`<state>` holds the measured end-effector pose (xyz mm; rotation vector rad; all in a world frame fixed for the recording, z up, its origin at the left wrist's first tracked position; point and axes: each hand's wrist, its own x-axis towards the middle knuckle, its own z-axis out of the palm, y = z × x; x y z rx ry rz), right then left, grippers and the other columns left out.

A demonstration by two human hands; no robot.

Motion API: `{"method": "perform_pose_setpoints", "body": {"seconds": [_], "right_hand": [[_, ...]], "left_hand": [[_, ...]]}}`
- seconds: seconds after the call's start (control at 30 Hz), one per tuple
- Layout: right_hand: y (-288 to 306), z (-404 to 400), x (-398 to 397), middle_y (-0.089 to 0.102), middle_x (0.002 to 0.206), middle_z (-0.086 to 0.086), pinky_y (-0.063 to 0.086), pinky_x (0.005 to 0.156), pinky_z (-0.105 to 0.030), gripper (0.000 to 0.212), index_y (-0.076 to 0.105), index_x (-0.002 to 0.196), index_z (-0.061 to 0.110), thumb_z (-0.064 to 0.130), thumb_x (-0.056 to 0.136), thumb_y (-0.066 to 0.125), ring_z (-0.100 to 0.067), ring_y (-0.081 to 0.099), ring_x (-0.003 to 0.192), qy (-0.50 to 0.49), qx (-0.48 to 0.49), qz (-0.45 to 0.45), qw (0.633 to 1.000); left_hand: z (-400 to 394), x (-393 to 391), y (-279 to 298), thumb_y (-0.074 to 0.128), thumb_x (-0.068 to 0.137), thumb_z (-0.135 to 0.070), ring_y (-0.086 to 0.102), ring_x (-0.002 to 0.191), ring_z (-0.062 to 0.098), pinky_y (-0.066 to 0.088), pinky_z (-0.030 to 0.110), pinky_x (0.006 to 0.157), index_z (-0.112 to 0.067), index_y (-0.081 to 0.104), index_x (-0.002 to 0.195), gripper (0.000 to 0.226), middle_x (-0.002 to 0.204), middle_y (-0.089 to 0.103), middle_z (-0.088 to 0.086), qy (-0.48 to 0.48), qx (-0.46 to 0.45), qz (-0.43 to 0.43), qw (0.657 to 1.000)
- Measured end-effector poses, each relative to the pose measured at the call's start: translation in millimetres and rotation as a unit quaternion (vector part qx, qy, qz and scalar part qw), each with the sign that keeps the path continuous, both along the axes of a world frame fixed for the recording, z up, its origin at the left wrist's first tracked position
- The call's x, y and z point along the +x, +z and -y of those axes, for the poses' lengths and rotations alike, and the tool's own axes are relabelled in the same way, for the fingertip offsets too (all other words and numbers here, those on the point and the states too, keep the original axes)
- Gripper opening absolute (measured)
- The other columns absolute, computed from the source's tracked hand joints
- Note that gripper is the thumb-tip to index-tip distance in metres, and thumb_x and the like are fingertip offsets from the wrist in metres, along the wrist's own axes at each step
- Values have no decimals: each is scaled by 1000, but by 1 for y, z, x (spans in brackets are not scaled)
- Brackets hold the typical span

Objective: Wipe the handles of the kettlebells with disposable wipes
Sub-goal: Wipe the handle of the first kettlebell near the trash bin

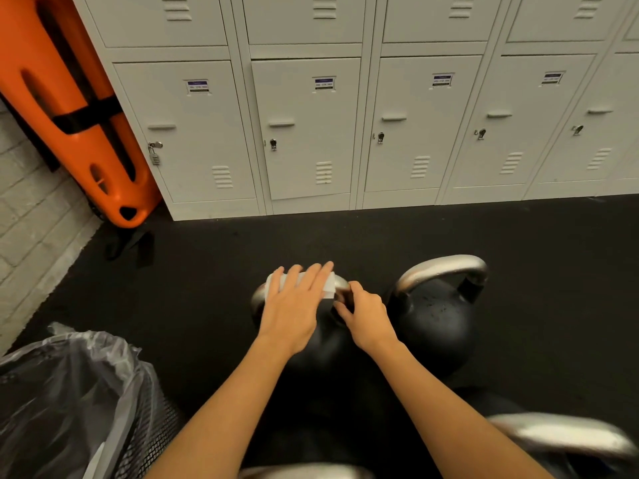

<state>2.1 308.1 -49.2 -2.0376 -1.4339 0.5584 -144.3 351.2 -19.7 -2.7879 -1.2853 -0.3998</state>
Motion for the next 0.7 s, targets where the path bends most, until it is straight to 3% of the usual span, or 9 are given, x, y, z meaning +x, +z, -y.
{"method": "perform_pose_setpoints", "body": {"seconds": [0.17, 0.33, 0.53, 0.7], "right_hand": [[-1, 3, 1, 67, 108, -1, 51, 79, -26, 29, 52, 120, 16, 22, 93, 63, -13, 64, 93, 10, 8, -4, 1000], [3, 2, 1, 66, 106, -1, 49, 78, -26, 26, 53, 119, 17, 25, 95, 60, -11, 61, 87, 6, 0, -2, 1000], [1, 2, -4, 65, 102, 0, 43, 71, -21, 24, 53, 116, 16, 25, 95, 59, -7, 56, 80, -16, 3, -1, 1000], [-1, 2, 0, 67, 104, -3, 44, 70, -20, 26, 53, 117, 13, 21, 94, 60, -8, 59, 81, -1, 8, 2, 1000]], "left_hand": [[5, 20, 6, 51, 91, -14, 17, 146, 24, 8, 47, 120, -27, 10, 154, 76, 160, 19, -3, -73, 33, -82, 993], [-4, -10, -3, 55, 85, -5, 27, 141, 18, 10, 40, 119, -33, 9, 153, 87, 155, 28, -6, -28, 11, -1, 1000], [-4, 9, 4, 56, 86, -14, 38, 127, 23, 26, 44, 112, -28, 18, 151, 76, 149, 33, -4, -23, 21, -45, 999], [3, 36, 7, 59, 88, -20, 36, 128, 27, 25, 46, 110, -21, 28, 145, 64, 144, 37, 0, -58, 57, -118, 990]]}}
